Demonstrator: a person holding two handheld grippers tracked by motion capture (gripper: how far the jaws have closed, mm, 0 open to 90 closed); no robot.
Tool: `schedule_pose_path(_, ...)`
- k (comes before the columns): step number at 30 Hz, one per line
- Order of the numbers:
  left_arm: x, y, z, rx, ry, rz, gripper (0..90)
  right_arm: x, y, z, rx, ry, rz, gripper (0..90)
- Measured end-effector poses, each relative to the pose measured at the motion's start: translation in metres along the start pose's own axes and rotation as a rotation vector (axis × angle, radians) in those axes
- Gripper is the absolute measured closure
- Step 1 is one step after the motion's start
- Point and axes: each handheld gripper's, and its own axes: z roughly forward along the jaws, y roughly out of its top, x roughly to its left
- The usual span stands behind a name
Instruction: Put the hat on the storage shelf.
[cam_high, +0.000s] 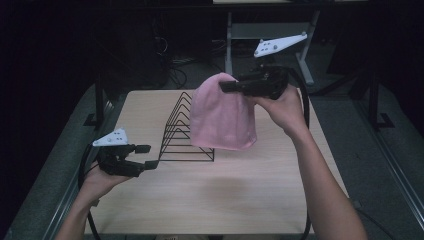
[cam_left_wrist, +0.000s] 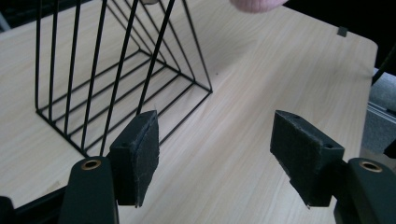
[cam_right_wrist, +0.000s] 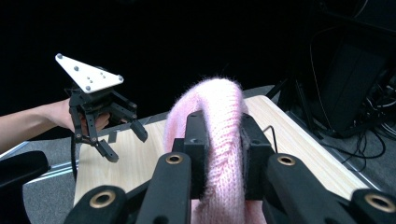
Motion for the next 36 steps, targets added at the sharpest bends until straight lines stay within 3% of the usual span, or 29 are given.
schedule_pose_path(8, 0.001, 0.025, -0.002, -0.018, -0.028, 0.033, 32.5, 0.006, 0.016, 0.012, 0.000, 0.015, -0.027, 76.7)
schedule_pose_path(27, 0.012, 0.055, 0.009, -0.033, -0.094, 0.040, 32.9, 0.012, 0.037, 0.050, -0.015, 0.069, -0.058, 76.6)
schedule_pose_path(36, 0.023, 0.061, 0.018, -0.019, -0.154, 0.004, 47.9, 0.015, 0.042, 0.062, -0.020, 0.085, -0.069, 76.5)
